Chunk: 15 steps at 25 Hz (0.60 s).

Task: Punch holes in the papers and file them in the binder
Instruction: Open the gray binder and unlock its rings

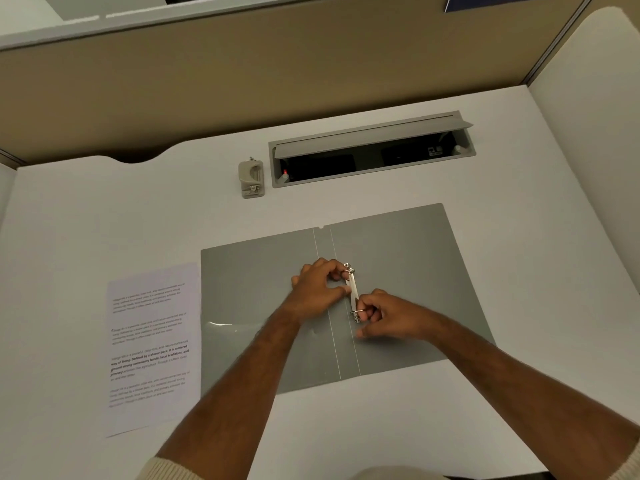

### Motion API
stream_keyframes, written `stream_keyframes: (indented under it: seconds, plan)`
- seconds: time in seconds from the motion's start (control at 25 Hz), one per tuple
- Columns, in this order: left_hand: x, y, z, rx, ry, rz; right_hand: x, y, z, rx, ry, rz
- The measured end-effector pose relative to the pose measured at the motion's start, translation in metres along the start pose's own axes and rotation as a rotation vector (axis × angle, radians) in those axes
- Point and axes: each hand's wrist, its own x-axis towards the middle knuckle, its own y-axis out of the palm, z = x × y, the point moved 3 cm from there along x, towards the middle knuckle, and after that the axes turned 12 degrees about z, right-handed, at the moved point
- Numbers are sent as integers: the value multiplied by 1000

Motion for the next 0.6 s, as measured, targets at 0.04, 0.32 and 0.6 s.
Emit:
stream_keyframes:
  seconds: [0.04,0.32,0.6]
  plan:
    - [1,0,0,-5,-4,5,0,0,0,1,3,3]
    - [4,-1,-1,-14,-5,11,3,0,-4,-27,8,22]
    - [6,-3,2,-70,-6,29,0,-1,-6,-64,-19,-7]
